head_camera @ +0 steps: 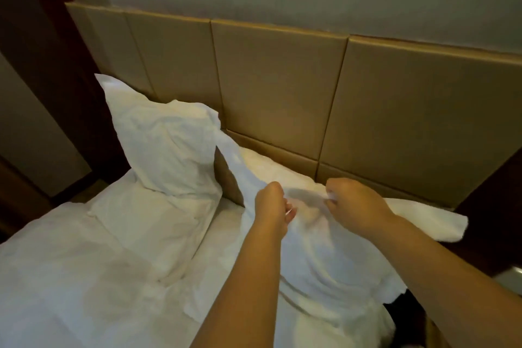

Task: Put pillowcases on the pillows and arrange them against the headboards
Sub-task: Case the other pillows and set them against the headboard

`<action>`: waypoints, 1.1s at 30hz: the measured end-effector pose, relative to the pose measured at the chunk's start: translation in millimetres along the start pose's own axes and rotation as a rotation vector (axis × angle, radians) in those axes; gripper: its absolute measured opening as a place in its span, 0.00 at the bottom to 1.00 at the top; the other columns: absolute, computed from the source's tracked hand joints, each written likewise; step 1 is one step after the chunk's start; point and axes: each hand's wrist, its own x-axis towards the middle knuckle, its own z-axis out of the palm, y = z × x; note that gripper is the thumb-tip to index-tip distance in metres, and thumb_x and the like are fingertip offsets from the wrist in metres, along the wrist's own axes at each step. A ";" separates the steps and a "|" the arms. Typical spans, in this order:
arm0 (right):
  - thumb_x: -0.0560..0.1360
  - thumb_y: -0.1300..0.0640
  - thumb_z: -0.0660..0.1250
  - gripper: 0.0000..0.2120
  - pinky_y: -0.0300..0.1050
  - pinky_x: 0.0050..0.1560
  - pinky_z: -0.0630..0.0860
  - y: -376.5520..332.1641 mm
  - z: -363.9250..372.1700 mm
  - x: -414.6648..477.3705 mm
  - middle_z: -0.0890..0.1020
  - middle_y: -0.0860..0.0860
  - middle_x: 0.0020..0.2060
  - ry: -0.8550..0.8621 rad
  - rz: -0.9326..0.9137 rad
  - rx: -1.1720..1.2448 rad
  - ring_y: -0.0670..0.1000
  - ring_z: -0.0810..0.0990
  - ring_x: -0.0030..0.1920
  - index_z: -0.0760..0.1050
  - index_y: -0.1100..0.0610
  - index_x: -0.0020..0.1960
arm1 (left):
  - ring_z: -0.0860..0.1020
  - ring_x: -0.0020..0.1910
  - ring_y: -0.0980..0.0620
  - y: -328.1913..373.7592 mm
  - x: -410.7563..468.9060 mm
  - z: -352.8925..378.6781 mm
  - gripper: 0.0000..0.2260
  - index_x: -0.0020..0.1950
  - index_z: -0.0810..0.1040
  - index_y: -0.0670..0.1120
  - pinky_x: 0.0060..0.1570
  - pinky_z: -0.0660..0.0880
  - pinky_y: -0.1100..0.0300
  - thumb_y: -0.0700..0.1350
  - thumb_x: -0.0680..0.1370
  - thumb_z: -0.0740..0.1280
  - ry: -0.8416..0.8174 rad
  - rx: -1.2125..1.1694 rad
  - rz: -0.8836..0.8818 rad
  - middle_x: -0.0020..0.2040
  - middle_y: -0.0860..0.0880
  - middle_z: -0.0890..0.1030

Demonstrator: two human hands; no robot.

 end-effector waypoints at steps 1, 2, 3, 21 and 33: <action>0.78 0.53 0.64 0.05 0.42 0.43 0.73 9.0 4.3 4.4 0.77 0.50 0.43 0.000 0.044 -0.030 0.51 0.76 0.42 0.69 0.49 0.45 | 0.73 0.37 0.48 1.7 6.7 1.5 0.04 0.46 0.73 0.41 0.44 0.75 0.55 0.39 0.77 0.60 0.004 0.062 0.037 0.40 0.43 0.74; 0.79 0.54 0.62 0.03 0.44 0.43 0.73 16.6 6.9 6.1 0.79 0.53 0.45 -0.009 0.114 -0.034 0.52 0.75 0.42 0.70 0.52 0.48 | 0.73 0.38 0.47 3.4 12.5 4.3 0.04 0.47 0.73 0.40 0.44 0.74 0.54 0.39 0.77 0.60 0.009 0.173 0.118 0.42 0.42 0.75; 0.80 0.54 0.60 0.03 0.44 0.42 0.72 22.5 9.6 9.0 0.79 0.55 0.46 0.008 0.165 -0.047 0.52 0.74 0.41 0.70 0.54 0.51 | 0.74 0.40 0.47 4.3 18.8 7.1 0.05 0.50 0.73 0.41 0.44 0.73 0.54 0.40 0.76 0.60 -0.002 0.308 0.212 0.45 0.42 0.77; 0.60 0.36 0.75 0.41 0.55 0.66 0.66 80.8 56.8 51.9 0.73 0.51 0.61 -0.108 0.340 -0.120 0.54 0.71 0.63 0.66 0.53 0.65 | 0.70 0.66 0.43 -2.0 103.4 48.1 0.38 0.77 0.54 0.52 0.59 0.72 0.52 0.48 0.73 0.73 -0.115 1.905 0.909 0.75 0.44 0.59; 0.76 0.49 0.65 0.18 0.44 0.60 0.74 71.1 106.2 -3.7 0.77 0.52 0.61 -0.157 0.176 -0.164 0.52 0.76 0.59 0.70 0.52 0.64 | 0.76 0.59 0.43 -54.3 80.3 25.2 0.25 0.70 0.68 0.47 0.58 0.75 0.50 0.47 0.76 0.71 -0.137 2.092 0.761 0.66 0.45 0.71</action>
